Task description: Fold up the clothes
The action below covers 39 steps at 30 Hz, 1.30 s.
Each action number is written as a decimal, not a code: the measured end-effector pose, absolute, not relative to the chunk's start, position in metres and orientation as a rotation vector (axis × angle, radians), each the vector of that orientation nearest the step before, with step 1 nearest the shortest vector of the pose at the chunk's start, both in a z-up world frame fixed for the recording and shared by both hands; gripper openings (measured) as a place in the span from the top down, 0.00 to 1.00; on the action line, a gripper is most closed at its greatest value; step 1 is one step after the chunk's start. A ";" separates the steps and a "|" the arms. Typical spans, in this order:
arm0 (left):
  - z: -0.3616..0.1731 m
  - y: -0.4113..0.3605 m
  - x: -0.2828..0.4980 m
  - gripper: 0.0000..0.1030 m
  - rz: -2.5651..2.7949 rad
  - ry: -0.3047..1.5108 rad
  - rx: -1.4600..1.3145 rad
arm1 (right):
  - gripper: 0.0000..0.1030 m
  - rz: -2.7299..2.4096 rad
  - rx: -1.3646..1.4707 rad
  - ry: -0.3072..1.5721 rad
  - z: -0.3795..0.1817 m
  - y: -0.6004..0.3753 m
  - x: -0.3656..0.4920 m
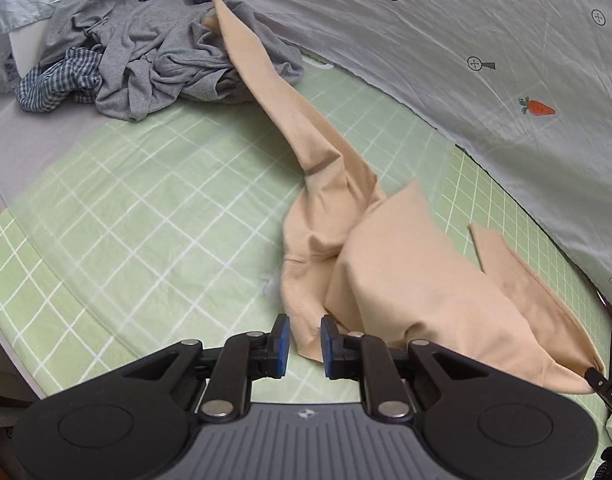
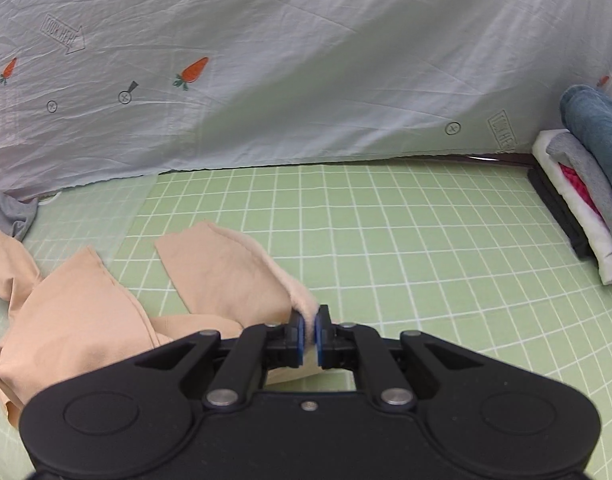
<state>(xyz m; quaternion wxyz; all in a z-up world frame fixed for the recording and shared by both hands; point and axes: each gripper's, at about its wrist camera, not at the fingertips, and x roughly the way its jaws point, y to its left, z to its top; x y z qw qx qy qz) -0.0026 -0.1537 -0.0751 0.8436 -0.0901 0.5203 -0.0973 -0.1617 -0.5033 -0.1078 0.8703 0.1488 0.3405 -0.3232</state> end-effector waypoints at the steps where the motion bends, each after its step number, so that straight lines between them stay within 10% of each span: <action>1: -0.075 -0.157 -0.006 0.82 -0.196 1.101 -0.190 | 0.94 -0.688 0.311 0.711 -0.110 -0.510 -0.167; 7: -0.078 -0.175 -0.019 0.80 -0.190 1.122 -0.181 | 0.90 -0.769 0.338 0.731 -0.118 -0.546 -0.188; 20: -0.111 -0.207 0.005 0.62 -0.312 1.218 -0.139 | 0.39 -0.747 0.358 0.709 -0.112 -0.520 -0.198; 39: -0.157 -0.227 0.041 0.56 -0.569 1.315 -0.050 | 0.26 -0.707 0.855 0.814 -0.188 -0.468 -0.204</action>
